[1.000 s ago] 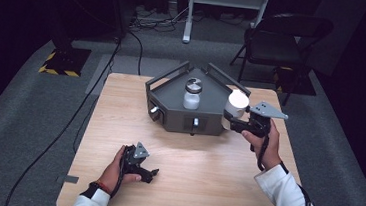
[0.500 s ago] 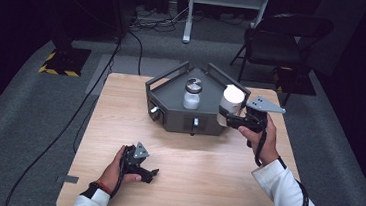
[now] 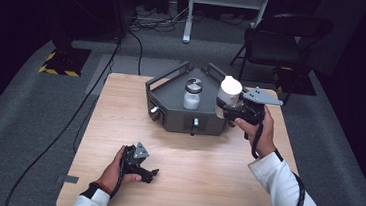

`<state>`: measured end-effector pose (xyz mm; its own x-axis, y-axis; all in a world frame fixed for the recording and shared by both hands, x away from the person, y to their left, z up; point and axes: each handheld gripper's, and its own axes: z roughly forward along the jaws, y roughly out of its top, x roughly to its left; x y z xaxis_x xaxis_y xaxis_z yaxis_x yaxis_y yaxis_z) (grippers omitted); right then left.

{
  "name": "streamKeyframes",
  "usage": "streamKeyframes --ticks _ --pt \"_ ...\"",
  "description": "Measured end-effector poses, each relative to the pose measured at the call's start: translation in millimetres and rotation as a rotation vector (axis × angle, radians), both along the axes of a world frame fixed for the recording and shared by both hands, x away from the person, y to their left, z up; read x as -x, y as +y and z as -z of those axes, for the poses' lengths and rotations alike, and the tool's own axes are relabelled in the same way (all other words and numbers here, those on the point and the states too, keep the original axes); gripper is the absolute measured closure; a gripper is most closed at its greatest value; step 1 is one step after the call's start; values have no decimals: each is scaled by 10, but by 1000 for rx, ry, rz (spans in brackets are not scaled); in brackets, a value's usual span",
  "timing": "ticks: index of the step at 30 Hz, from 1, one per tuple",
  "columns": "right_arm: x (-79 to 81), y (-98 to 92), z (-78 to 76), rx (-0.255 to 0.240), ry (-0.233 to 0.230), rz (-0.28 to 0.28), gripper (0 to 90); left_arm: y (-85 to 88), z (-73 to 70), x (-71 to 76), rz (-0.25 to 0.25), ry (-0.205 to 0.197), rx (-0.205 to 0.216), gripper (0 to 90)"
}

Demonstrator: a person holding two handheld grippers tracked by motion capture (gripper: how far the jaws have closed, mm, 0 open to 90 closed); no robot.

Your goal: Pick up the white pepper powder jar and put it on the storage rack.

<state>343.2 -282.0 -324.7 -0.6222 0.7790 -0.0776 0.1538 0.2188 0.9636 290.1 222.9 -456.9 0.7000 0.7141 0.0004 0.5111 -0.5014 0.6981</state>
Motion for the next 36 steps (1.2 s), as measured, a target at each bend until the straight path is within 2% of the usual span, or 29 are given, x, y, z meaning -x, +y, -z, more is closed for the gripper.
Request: streamKeyframes --ticks 14,25,36 --pt "-171 152 49 -5 -7 27 300 0 0 2 1 0 0 3" --pt "-299 190 94 -21 -7 62 300 0 1 3 1 -1 0 2" --pt "-422 216 172 -18 -7 67 299 3 2 -1 3 0 2 1"
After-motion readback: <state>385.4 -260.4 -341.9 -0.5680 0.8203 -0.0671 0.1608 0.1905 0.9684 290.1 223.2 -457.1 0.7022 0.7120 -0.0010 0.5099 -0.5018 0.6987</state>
